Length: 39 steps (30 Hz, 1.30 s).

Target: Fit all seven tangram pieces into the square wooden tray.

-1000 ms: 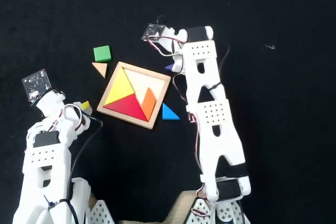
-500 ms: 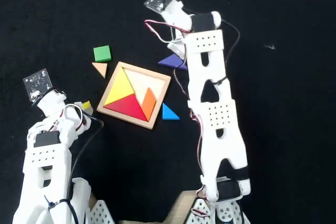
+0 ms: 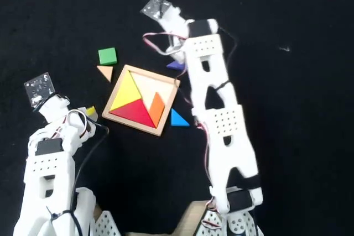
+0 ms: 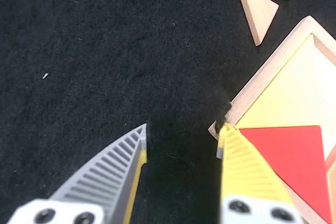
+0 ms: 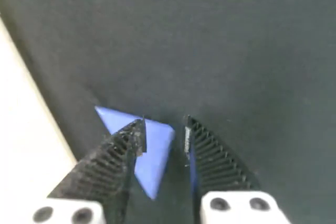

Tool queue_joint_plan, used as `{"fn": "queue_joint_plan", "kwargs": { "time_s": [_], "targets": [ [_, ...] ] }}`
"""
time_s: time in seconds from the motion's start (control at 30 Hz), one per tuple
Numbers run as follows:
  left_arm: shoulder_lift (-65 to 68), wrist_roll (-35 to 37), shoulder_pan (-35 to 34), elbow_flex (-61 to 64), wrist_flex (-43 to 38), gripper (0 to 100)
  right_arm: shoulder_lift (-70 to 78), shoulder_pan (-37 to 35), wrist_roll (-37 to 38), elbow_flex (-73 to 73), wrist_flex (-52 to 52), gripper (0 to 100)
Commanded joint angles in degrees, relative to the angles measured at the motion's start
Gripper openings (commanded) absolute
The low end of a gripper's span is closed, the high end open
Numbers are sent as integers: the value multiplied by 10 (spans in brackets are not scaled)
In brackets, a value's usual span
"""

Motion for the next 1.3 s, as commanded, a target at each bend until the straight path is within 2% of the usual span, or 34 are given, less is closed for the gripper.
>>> {"fn": "queue_joint_plan", "kwargs": {
  "time_s": [0.0, 0.13, 0.3, 0.43, 0.47, 0.67, 0.83, 1.03, 1.27],
  "targets": [
    [1, 5, 5, -4, -13, 219, 30, -16, -42, -9, -46, 116],
    [1, 5, 5, -4, -13, 219, 68, 1, -42, -10, -66, 116],
    [1, 4, 7, -4, -13, 219, 70, 29, -22, -51, 39, 108],
    [1, 4, 7, -4, -13, 219, 74, 47, 17, -118, 127, 8],
    [1, 4, 7, -4, -13, 219, 74, 54, 24, -126, 141, 11],
    [1, 4, 6, -4, -13, 219, 74, 111, 75, -132, 194, 21],
    [1, 4, 7, -4, -13, 219, 59, 180, 84, -107, 194, 11],
    [1, 4, 8, -4, -13, 219, -36, 219, 115, 21, 195, 11],
    [1, 4, 8, -4, -13, 219, -274, 163, 149, 277, 190, 11]
  ]
}}
